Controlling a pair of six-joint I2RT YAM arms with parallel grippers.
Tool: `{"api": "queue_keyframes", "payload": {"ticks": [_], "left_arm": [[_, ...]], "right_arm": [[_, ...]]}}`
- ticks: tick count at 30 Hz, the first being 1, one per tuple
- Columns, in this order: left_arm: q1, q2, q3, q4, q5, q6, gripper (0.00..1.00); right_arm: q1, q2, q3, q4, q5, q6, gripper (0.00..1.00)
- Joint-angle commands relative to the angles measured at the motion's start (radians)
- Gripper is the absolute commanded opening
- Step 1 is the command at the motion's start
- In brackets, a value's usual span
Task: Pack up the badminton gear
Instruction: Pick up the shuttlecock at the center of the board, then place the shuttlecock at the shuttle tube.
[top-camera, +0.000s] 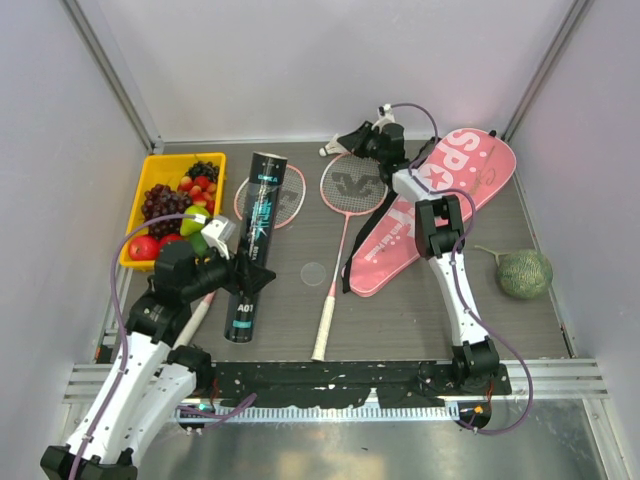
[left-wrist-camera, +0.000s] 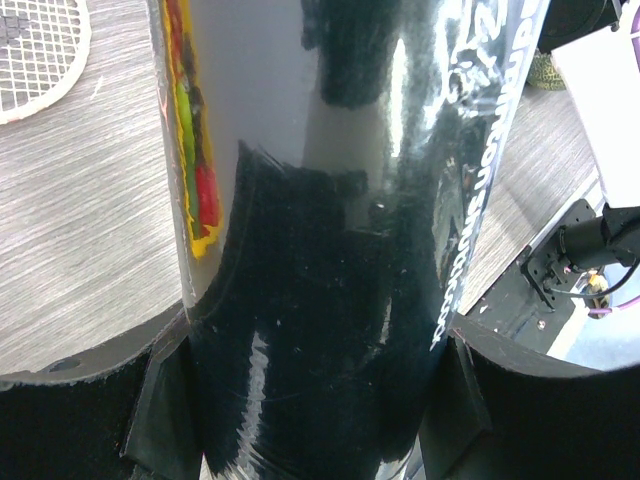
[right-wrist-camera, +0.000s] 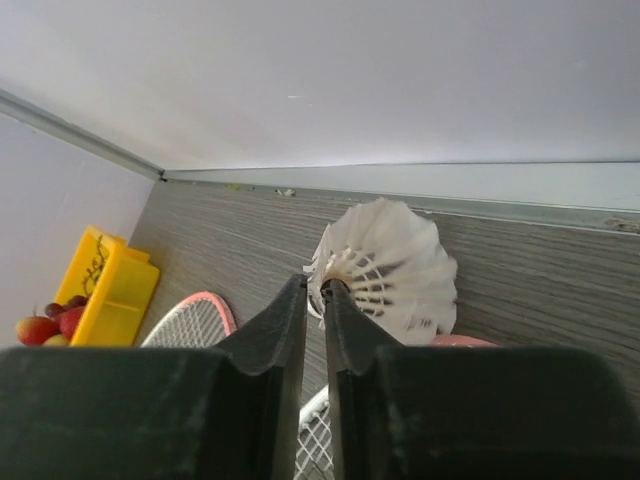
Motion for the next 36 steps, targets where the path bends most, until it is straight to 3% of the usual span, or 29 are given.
{"api": "queue_keyframes", "payload": {"ticks": [1, 2, 9, 15, 27, 30, 36], "left_arm": [[-0.003, -0.001, 0.009, 0.079, 0.006, 0.010, 0.00], [-0.003, -0.003, 0.008, 0.079, 0.006, 0.010, 0.00], [-0.003, -0.012, 0.003, 0.085, 0.002, 0.031, 0.00], [-0.003, -0.026, -0.026, 0.110, -0.006, 0.100, 0.00], [-0.003, -0.153, -0.054, 0.065, -0.066, 0.195, 0.00], [-0.004, -0.184, -0.103, 0.100, -0.014, 0.289, 0.00], [-0.018, -0.218, -0.178, 0.255, 0.140, 0.454, 0.00]], "right_arm": [[0.009, -0.076, 0.008, 0.085, -0.015, -0.003, 0.13], [0.009, -0.079, 0.010, 0.091, -0.015, -0.005, 0.05], [0.003, -0.127, -0.007, 0.161, -0.019, 0.017, 0.05], [-0.010, -0.280, -0.068, 0.169, -0.082, 0.027, 0.05], [0.023, -0.935, -0.931, 0.313, -0.268, 0.041, 0.05], [0.029, -1.064, -1.056, 0.329, -0.311, 0.032, 0.05], [0.027, -1.358, -1.033, -0.085, -0.348, -0.185, 0.05]]}}
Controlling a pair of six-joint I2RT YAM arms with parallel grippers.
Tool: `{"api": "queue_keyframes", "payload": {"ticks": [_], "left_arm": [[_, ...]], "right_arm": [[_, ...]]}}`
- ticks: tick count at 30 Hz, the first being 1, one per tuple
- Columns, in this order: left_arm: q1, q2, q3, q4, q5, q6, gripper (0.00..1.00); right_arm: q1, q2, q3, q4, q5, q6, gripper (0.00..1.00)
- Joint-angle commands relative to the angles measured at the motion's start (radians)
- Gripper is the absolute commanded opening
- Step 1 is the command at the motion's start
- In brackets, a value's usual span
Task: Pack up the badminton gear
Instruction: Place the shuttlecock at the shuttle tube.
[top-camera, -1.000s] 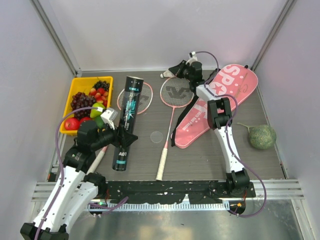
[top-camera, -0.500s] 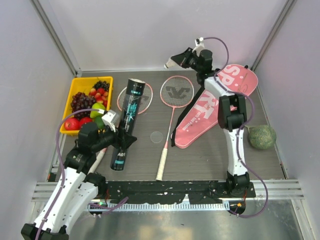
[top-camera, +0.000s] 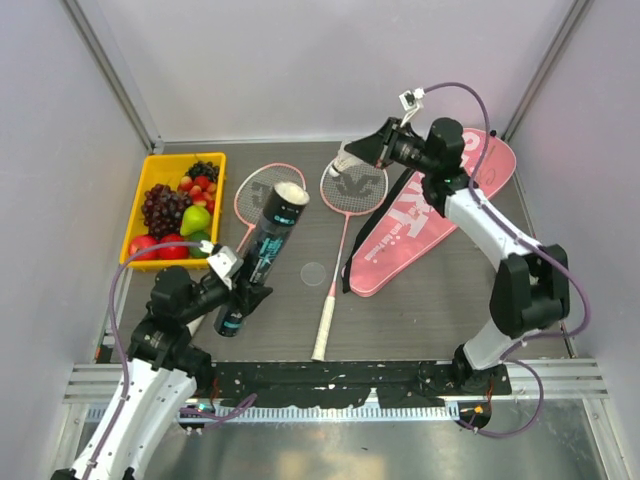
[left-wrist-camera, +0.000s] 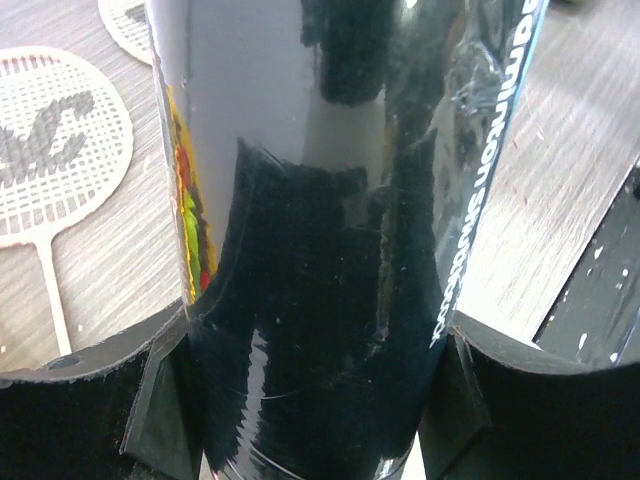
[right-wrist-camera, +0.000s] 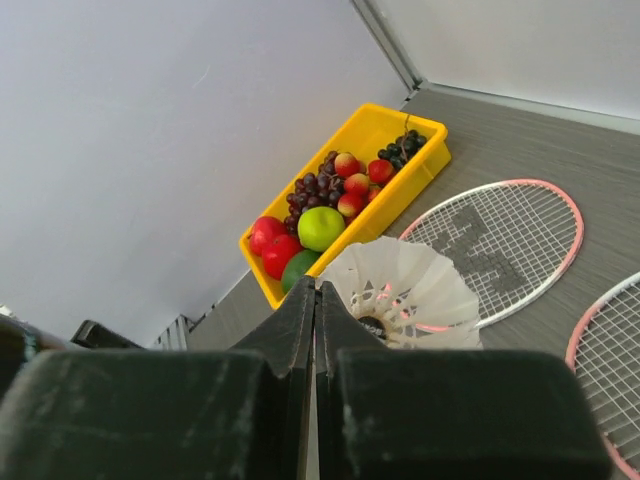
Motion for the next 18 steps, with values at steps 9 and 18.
{"api": "queue_keyframes", "payload": {"ticks": [9, 18], "left_arm": [[-0.012, 0.077, -0.064, 0.384, 0.279, 0.359, 0.00], [-0.038, 0.247, 0.026, 0.545, 0.273, 0.332, 0.00]], "right_arm": [[-0.008, -0.448, 0.185, -0.671, -0.055, -0.280, 0.05], [0.013, -0.495, 0.375, -0.757, -0.114, -0.249, 0.05]]}}
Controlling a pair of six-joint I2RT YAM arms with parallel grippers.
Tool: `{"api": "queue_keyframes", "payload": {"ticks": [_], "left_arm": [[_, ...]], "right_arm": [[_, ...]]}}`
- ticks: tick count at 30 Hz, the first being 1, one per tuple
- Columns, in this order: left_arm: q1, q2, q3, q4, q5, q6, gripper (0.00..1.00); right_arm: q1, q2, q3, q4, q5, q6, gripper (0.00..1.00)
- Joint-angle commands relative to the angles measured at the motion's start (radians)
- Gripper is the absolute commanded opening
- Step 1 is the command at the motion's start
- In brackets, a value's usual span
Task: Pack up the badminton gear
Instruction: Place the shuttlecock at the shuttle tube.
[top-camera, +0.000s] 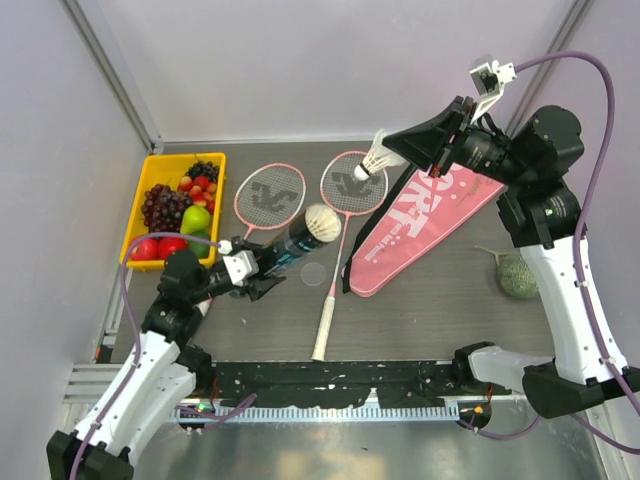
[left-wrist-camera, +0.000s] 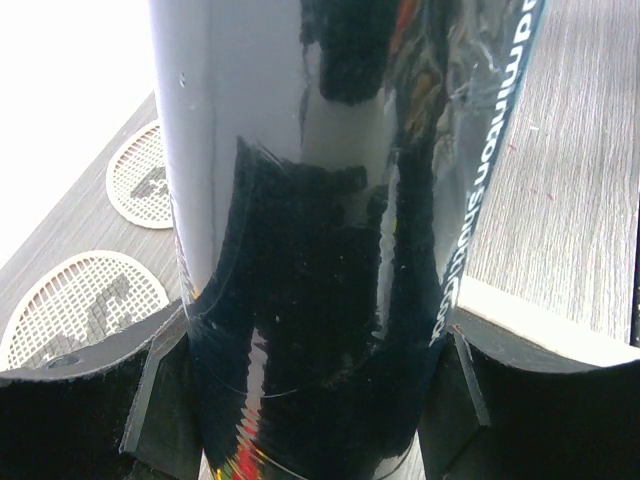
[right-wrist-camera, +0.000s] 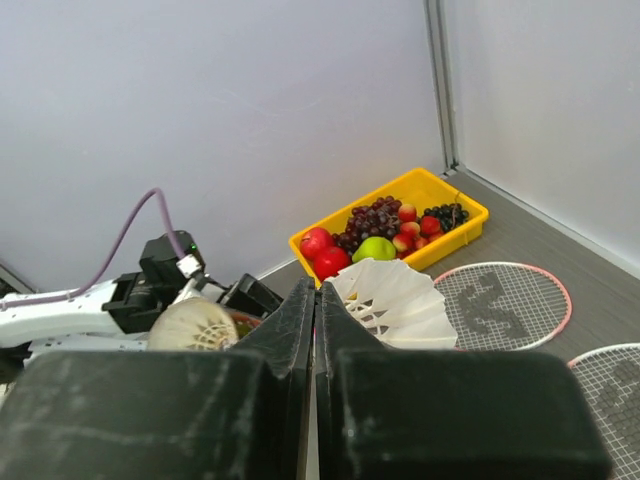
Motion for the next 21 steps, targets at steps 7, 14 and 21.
{"api": "queue_keyframes", "payload": {"ticks": [7, 14, 21], "left_arm": [[-0.043, 0.168, 0.138, 0.193, -0.039, -0.051, 0.00], [-0.046, 0.185, 0.155, 0.196, -0.011, -0.084, 0.00], [-0.045, 0.184, 0.158, 0.155, -0.036, -0.111, 0.00]], "right_arm": [[0.105, -0.018, 0.104, -0.058, -0.002, 0.020, 0.05], [0.212, -0.001, 0.107, -0.133, 0.127, -0.078, 0.05], [0.358, 0.057, 0.107, -0.156, 0.213, -0.124, 0.05]]}}
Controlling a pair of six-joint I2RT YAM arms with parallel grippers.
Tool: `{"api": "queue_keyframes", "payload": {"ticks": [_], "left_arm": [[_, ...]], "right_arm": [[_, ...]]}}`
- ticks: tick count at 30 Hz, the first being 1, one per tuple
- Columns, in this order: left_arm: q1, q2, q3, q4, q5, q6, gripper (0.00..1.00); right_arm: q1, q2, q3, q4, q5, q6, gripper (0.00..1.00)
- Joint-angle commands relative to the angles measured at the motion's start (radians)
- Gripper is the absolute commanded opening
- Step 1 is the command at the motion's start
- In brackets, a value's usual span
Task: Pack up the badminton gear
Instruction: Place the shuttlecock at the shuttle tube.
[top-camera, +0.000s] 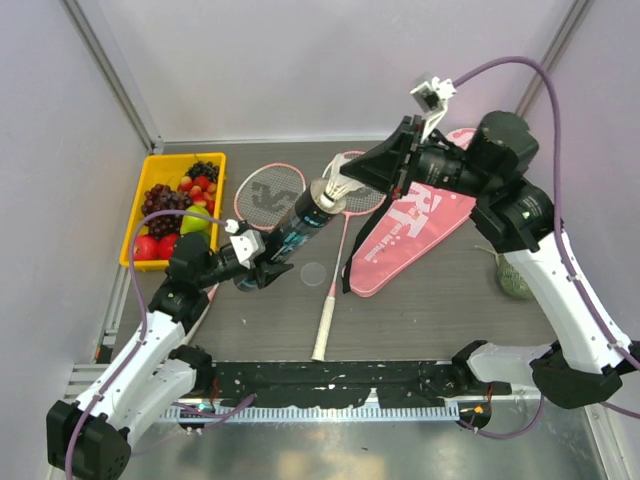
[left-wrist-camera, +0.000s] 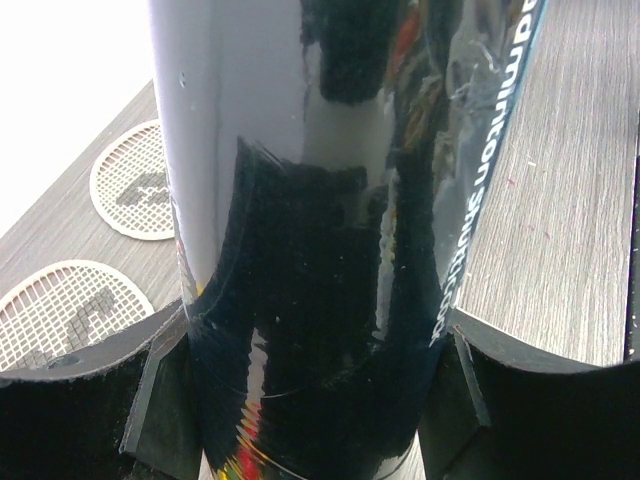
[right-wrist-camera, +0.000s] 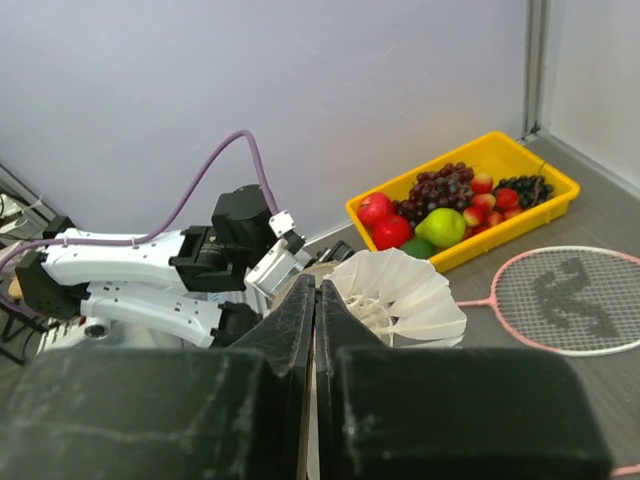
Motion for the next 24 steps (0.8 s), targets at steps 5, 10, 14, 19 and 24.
{"api": "queue_keyframes", "payload": {"ticks": [5, 10, 14, 19, 24], "left_arm": [[-0.006, -0.016, 0.049, 0.053, -0.030, -0.054, 0.00], [-0.004, -0.027, 0.037, 0.076, -0.026, -0.074, 0.00], [-0.004, -0.044, 0.023, 0.083, -0.046, -0.056, 0.00], [-0.004, -0.043, 0.019, 0.014, -0.047, 0.057, 0.00], [-0.004, -0.049, 0.022, -0.024, -0.055, 0.124, 0.00]], "right_arm": [[0.134, 0.033, -0.021, -0.031, 0.146, -0.059, 0.05], [0.154, 0.049, -0.040, -0.066, 0.161, -0.052, 0.09], [0.154, 0.024, 0.020, -0.116, 0.203, -0.049, 0.44], [0.154, -0.009, 0.084, -0.175, 0.220, -0.062, 0.57], [0.154, -0.029, 0.101, -0.227, 0.267, -0.102, 0.48]]}}
